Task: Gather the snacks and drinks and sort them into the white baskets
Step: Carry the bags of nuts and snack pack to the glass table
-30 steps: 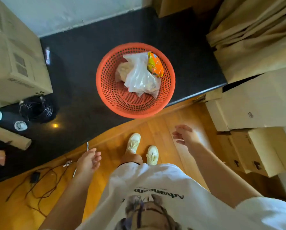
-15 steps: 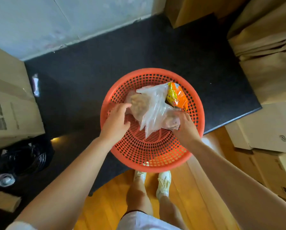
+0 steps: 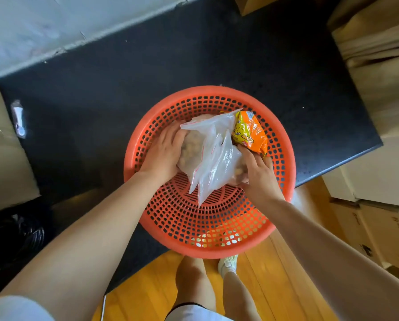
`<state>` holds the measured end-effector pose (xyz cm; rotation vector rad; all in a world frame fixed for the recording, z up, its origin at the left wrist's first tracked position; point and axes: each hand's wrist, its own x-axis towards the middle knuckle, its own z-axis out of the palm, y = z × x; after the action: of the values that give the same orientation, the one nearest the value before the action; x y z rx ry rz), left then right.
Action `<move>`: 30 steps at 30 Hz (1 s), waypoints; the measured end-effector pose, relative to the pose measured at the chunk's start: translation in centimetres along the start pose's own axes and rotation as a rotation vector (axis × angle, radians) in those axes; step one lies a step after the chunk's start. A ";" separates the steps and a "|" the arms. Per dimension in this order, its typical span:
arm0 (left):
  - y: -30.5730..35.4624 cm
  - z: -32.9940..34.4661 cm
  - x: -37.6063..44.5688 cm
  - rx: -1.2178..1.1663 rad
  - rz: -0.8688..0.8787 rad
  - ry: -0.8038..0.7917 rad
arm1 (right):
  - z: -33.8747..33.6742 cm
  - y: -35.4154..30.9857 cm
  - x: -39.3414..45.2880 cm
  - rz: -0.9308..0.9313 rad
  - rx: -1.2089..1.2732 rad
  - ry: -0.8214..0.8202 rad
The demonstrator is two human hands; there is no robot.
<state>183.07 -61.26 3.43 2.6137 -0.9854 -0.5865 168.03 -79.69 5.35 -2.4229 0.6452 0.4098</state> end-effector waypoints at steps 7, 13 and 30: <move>0.3 0.2 0.4 0.065 -0.028 0.057 | -0.4 0.0 0.3 0.001 0.008 0.007; 0.7 -0.5 -0.1 -0.037 -0.064 0.097 | -0.9 -0.3 -0.9 0.049 -0.120 -0.002; 6.6 -9.7 -13.6 -1.430 -0.302 -0.299 | -7.4 -2.4 -14.5 0.219 1.330 0.017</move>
<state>174.64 -55.67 18.19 1.3612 -0.0311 -1.1828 158.26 -77.45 18.40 -1.0957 0.8207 -0.0133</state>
